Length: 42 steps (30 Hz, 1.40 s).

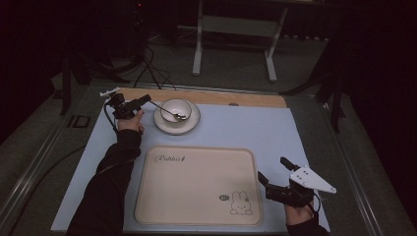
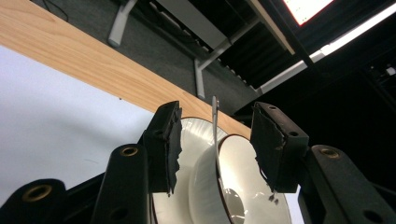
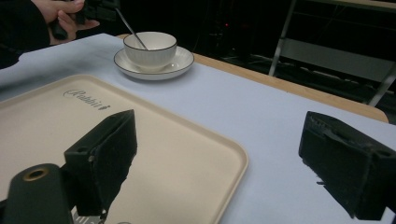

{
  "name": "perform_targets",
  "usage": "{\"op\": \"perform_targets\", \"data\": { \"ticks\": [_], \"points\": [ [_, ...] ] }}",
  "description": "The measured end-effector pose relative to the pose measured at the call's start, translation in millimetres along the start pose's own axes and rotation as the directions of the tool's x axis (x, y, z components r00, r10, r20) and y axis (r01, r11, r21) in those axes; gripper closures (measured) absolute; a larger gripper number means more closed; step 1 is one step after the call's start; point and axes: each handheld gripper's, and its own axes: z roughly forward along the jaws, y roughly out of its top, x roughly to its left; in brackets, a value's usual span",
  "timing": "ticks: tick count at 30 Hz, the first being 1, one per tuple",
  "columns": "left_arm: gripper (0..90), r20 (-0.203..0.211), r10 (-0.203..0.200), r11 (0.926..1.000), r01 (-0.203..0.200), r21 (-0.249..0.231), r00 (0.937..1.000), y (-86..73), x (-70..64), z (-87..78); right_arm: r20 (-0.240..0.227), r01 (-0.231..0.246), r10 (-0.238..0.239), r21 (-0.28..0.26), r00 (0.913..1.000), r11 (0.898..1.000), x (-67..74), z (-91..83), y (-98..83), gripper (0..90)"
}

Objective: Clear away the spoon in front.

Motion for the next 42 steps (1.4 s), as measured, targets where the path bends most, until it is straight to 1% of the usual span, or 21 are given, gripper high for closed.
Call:
{"op": "perform_targets", "data": {
  "ticks": [1, 4, 6, 9, 12, 15, 17, 18, 19, 20, 21, 23, 24, 25, 27, 29, 35, 36, 37, 40, 42],
  "points": [
    [54.0, 0.008, -0.011, 0.9999, 0.011, 0.002, 0.9999, -0.2, 0.2, 2.1, 0.0, -0.001, 0.001, 0.002, 1.0, 1.0, -0.1, 0.1, -0.1, 11.4],
    [55.9, -0.001, -0.013, 0.9998, 0.013, 0.016, 0.9999, -0.6, -1.1, 8.0, 0.0, 0.003, -0.003, -0.001, 1.0, 1.0, 0.2, -0.2, 0.2, 11.3],
    [56.9, 0.01, -0.011, 0.9998, 0.01, 0.019, 0.9999, -0.8, -1.4, 11.1, 0.0, 0.006, -0.006, -0.003, 1.0, 1.0, 0.5, -0.4, 0.4, 11.4],
    [62.3, -0.007, -0.026, 0.9996, 0.026, 0.015, 0.9996, -0.9, 0.7, 14.6, 0.0, 0.006, -0.006, -0.004, 1.0, 1.0, 0.0, -1.0, 0.4, 11.4],
    [66.1, -0.006, -0.029, 0.9994, 0.029, 0.018, 0.9996, -0.7, 1.3, 16.8, -0.002, 0.003, -0.003, -0.002, 1.0, 1.0, -0.7, -0.8, 0.2, 11.4],
    [69.8, 0.008, -0.045, 0.9988, 0.044, 0.022, 0.999, -1.4, 3.0, 20.3, -0.003, 0.005, -0.005, -0.003, 1.0, 1.0, -0.4, -0.9, 0.3, 11.4],
    [71.0, 0.009, -0.042, 0.9989, 0.042, 0.02, 0.9991, -1.3, 4.4, 21.5, -0.003, 0.007, -0.007, -0.002, 1.0, 1.0, -0.4, -0.9, 0.4, 11.4],
    [71.0, 0.013, -0.053, 0.9985, 0.053, 0.016, 0.9985, -1.2, 4.9, 21.9, -0.003, 0.007, -0.007, -0.002, 1.0, 1.0, -0.4, -0.9, 0.3, 11.4],
    [74.8, 0.013, -0.054, 0.9984, 0.054, 0.015, 0.9985, -1.2, 4.9, 22.2, -0.004, 0.003, -0.003, 0.001, 1.0, 1.0, -0.3, -0.7, 0.1, 11.4],
    [74.8, 0.012, -0.054, 0.9985, 0.054, 0.012, 0.9985, -1.1, 4.6, 22.5, -0.004, 0.003, -0.003, 0.001, 1.0, 1.0, -0.3, -0.7, 0.1, 11.4],
    [80.5, 0.019, -0.055, 0.9984, 0.055, 0.016, 0.9983, -0.9, 4.3, 22.9, -0.005, 0.001, -0.001, 0.002, 1.0, 1.0, -0.7, -0.7, 0.0, 11.4],
    [82.7, 0.02, -0.051, 0.9986, 0.051, 0.012, 0.9985, -0.3, 2.0, 22.8, -0.004, 0.001, -0.001, 0.0, 1.0, 1.0, -0.8, -0.8, 0.1, 11.3],
    [88.1, 0.023, -0.04, 0.9992, 0.04, 0.003, 0.999, 0.2, -1.6, 21.9, -0.005, 0.003, -0.003, -0.001, 1.0, 1.0, -0.8, -0.9, 0.2, 11.4],
    [88.4, 0.023, -0.04, 0.9992, 0.04, 0.003, 0.999, 0.2, -1.6, 21.9, -0.005, 0.004, -0.004, -0.001, 1.0, 1.0, -0.7, -0.9, 0.2, 11.4],
    [88.6, 0.026, -0.01, 0.9999, 0.01, -0.002, 0.9996, 0.3, -6.7, 20.9, -0.008, 0.002, -0.002, 0.0, 1.0, 1.0, -0.6, -0.8, 0.1, 11.4],
    [88.8, 0.028, 0.0, 1.0, 0.0, -0.002, 0.9996, 0.3, -8.3, 20.4, -0.007, 0.002, -0.002, 0.001, 1.0, 1.0, -0.6, -0.8, 0.1, 11.4],
    [89.3, 0.031, 0.089, 0.996, -0.089, -0.007, 0.9955, 1.6, -19.3, 17.7, -0.007, 0.002, -0.002, 0.002, 1.0, 1.0, -0.2, -0.5, 0.2, 11.4],
    [89.3, 0.044, 0.09, 0.9959, -0.09, -0.011, 0.9949, 4.0, -22.6, 15.6, -0.006, 0.002, -0.002, 0.001, 1.0, 1.0, -0.2, -0.5, 0.2, 11.4],
    [89.3, 0.044, 0.09, 0.9959, -0.09, -0.011, 0.9949, 4.0, -22.6, 15.6, -0.005, 0.004, -0.004, -0.001, 1.0, 1.0, -0.4, -0.5, 0.3, 11.4],
    [89.4, 0.049, 0.12, 0.9927, -0.119, -0.02, 0.9916, 11.1, -31.8, 8.7, -0.003, 0.003, -0.003, -0.002, 1.0, 1.0, -0.8, -0.7, 0.2, 11.4],
    [89.4, 0.05, 0.127, 0.9918, -0.126, -0.023, 0.9907, 13.0, -34.4, 6.5, -0.003, -0.002, 0.002, -0.002, 1.0, 1.0, -0.9, -0.7, 0.2, 11.4]
  ]
}}
